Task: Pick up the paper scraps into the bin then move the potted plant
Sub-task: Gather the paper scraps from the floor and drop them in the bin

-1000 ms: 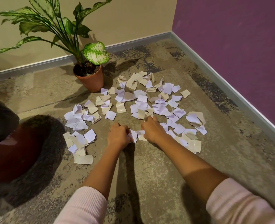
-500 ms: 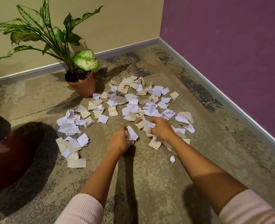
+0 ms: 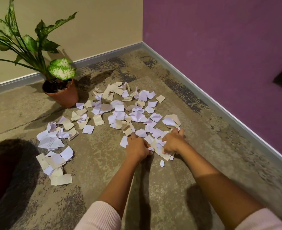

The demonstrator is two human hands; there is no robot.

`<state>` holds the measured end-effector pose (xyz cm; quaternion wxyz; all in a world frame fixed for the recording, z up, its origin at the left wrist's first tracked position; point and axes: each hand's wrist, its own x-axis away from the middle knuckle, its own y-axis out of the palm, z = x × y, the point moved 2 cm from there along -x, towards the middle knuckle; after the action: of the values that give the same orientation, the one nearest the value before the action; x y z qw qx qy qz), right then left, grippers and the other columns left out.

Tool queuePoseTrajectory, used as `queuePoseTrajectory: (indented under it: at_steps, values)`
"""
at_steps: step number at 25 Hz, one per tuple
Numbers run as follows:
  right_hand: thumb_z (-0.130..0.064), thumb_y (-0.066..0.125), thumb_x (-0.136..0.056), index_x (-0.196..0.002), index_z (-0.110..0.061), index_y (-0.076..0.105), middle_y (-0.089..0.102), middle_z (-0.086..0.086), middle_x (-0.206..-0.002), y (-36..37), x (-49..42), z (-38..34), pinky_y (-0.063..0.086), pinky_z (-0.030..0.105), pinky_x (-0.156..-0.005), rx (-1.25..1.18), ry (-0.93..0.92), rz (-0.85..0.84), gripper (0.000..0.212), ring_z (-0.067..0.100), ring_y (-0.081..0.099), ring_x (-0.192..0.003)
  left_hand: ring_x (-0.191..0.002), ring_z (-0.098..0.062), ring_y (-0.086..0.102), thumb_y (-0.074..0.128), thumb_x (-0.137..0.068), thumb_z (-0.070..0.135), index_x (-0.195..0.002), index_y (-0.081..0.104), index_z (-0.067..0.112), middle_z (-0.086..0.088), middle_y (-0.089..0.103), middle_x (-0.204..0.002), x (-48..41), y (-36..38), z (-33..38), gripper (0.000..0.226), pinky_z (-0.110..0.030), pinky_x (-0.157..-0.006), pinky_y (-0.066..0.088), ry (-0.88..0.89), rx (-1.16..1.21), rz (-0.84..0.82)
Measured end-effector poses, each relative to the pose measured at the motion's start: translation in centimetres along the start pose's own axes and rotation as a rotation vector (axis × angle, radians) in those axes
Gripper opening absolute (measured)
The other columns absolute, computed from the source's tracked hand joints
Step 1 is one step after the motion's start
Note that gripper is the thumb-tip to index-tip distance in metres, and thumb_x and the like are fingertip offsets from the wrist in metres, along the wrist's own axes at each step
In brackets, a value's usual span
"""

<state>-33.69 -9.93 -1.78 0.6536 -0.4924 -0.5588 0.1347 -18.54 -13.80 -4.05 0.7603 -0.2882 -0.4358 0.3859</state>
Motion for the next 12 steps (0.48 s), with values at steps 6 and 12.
queuePoseTrajectory:
  at_steps: [6,12]
  values:
    - [-0.033,0.08,-0.071,-0.124,-0.023,0.055,0.009,0.005,-0.148,1.8,0.3,-0.1,0.039,0.051,-0.103,-0.002,0.0,-0.017,0.06,0.037,0.016,-0.132,-0.12,-0.03,0.038,0.069,-0.083,0.022,-0.101,0.075,0.02,-0.008,0.039,-0.13,0.6,1.1,1.0,0.019,-0.035,-0.093,0.047,0.038,-0.074,0.096]
    - [-0.028,0.085,-0.063,-0.136,-0.029,0.028,0.022,0.007,-0.143,2.0,-0.5,-0.4,0.04,0.048,-0.104,-0.03,-0.075,0.093,0.092,0.035,0.021,-0.133,-0.101,-0.025,0.057,0.065,-0.081,0.016,-0.101,0.074,0.019,-0.005,0.049,-0.115,0.5,1.1,0.7,0.022,-0.028,-0.07,0.044,0.088,-0.042,0.13]
